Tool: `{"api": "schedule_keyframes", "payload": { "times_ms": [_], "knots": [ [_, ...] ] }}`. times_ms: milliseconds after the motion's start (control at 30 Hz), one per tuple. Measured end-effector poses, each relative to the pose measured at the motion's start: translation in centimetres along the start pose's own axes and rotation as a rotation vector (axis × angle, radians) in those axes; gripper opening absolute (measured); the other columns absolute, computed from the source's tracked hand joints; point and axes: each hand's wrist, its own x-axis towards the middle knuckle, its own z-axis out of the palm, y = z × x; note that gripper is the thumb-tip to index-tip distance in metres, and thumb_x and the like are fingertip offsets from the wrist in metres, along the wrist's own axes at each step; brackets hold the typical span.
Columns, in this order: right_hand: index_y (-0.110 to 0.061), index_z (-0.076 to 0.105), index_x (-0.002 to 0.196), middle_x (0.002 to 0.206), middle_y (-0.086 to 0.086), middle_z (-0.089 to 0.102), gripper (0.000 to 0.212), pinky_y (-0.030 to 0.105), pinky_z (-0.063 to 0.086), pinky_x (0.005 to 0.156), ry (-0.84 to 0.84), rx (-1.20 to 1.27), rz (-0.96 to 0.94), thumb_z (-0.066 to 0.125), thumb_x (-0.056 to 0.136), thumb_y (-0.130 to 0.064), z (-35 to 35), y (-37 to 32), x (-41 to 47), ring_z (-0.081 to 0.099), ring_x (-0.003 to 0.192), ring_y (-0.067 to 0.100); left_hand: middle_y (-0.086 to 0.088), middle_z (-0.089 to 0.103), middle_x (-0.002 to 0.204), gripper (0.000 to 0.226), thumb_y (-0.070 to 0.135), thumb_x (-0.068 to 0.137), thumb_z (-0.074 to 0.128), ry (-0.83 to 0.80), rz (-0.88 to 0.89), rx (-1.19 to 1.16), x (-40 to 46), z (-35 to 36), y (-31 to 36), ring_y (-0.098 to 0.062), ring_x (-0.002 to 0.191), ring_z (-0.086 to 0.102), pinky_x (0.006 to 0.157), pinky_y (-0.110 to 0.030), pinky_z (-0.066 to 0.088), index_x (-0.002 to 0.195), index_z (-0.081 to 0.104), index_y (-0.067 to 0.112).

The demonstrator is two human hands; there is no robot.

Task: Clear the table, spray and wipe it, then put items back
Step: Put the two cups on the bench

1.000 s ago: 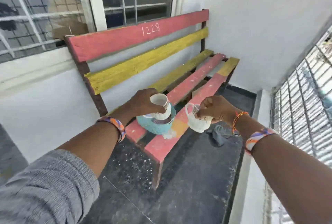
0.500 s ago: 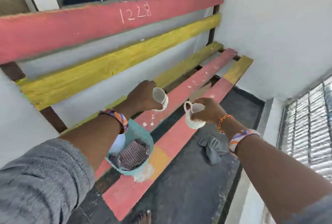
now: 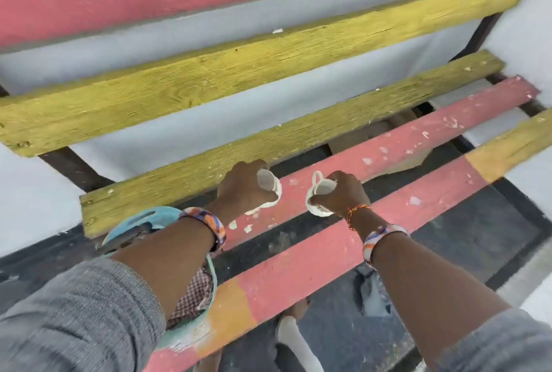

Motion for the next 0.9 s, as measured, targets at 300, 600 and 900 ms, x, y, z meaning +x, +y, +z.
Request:
{"api": "schedule_keyframes", "payload": {
  "times_ms": [300, 600, 900],
  "knots": [
    [-0.015, 0.052, 0.122, 0.118, 0.010, 0.051, 0.059, 0.039, 0.048, 0.084, 0.094, -0.237, -0.172, 0.073, 0.069, -0.031, -1.7, -2.1, 8.5, 0.049, 0.114, 0.033, -0.004, 0.039, 0.145, 0.064, 0.005, 0.080, 0.060, -0.412, 0.207, 0.663, 5.6, 6.3, 2.3, -0.023, 0.135, 0.033, 0.117, -0.034, 0.018, 0.138, 0.035, 0.015],
    [-0.014, 0.048, 0.122, 0.122, 0.013, 0.049, 0.063, 0.039, 0.047, 0.084, 0.119, -0.179, -0.174, 0.074, 0.068, -0.036, -1.0, -2.1, 11.3, 0.047, 0.114, 0.035, -0.004, 0.025, 0.154, 0.046, 0.006, 0.097, 0.028, -0.598, 0.329, 0.812, 6.8, 8.0, 3.0, -0.018, 0.144, 0.017, 0.119, -0.034, 0.002, 0.142, 0.027, 0.012],
    [-0.012, 0.043, 0.125, 0.124, 0.014, 0.045, 0.073, 0.043, 0.048, 0.081, 0.129, -0.163, -0.176, 0.076, 0.067, -0.041, 0.5, -1.8, 11.8, 0.043, 0.117, 0.035, -0.014, 0.006, 0.157, 0.058, -0.001, 0.093, 0.039, -0.482, 0.416, 0.865, 5.9, 9.6, -0.5, -0.028, 0.146, 0.001, 0.119, -0.037, 0.001, 0.145, 0.018, 0.014]
  ]
}}
